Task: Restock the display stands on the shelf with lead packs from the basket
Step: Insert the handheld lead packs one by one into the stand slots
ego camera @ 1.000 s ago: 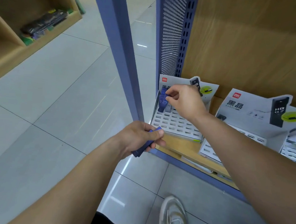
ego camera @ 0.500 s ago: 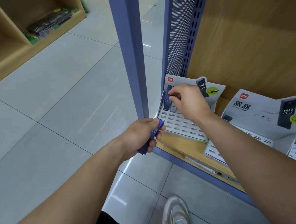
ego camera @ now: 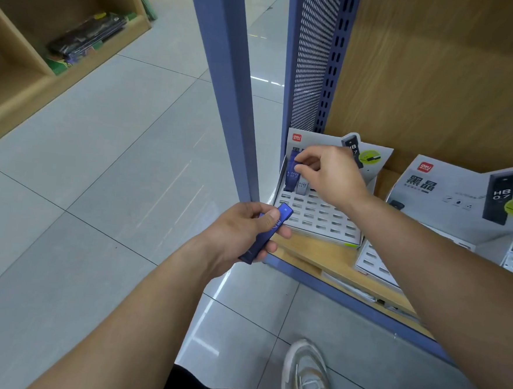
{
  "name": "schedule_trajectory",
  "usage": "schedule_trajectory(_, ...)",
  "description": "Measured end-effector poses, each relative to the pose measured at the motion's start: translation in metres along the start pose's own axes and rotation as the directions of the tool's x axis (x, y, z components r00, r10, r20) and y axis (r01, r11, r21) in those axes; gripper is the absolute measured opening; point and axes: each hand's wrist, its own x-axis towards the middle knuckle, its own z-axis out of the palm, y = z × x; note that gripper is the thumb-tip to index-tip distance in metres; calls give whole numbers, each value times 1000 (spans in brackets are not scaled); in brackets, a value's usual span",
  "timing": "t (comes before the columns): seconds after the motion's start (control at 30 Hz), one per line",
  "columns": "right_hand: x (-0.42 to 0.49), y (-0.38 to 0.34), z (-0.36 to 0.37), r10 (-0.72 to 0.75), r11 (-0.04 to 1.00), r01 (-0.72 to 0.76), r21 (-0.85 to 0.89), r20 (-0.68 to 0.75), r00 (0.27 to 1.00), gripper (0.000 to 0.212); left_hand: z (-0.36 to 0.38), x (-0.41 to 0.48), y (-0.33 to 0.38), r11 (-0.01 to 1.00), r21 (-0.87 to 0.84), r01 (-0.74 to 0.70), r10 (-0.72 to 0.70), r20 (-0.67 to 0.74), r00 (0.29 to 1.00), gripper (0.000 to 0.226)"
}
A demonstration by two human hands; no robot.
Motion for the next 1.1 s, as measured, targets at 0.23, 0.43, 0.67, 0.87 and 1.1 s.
schedule_trajectory(0.23,1,3,4,-36,999,36,-25,-23,999,14,2,0,2,1000,-5,28,-28,-5,1000,26)
schedule_trajectory(0.43,-2,6,5,-24,1000,24,1,-102,995,14,1,-1,2,998,24,50,-50,-12,999,26)
schedule_trajectory(0.67,-3,6,3,-53,998,52,-33,-24,998,13,1,0,2,997,45,57,-57,-3,998,24)
schedule_trajectory(0.87,-11,11,3,-88,994,89,-62,31,996,11,0,0,2,997,53,51,-50,-10,999,24)
schedule_trajectory(1.1,0,7,9,-185,959,190,-212,45,982,14,6,-1,9,992,-62,107,-111,-66,992,25)
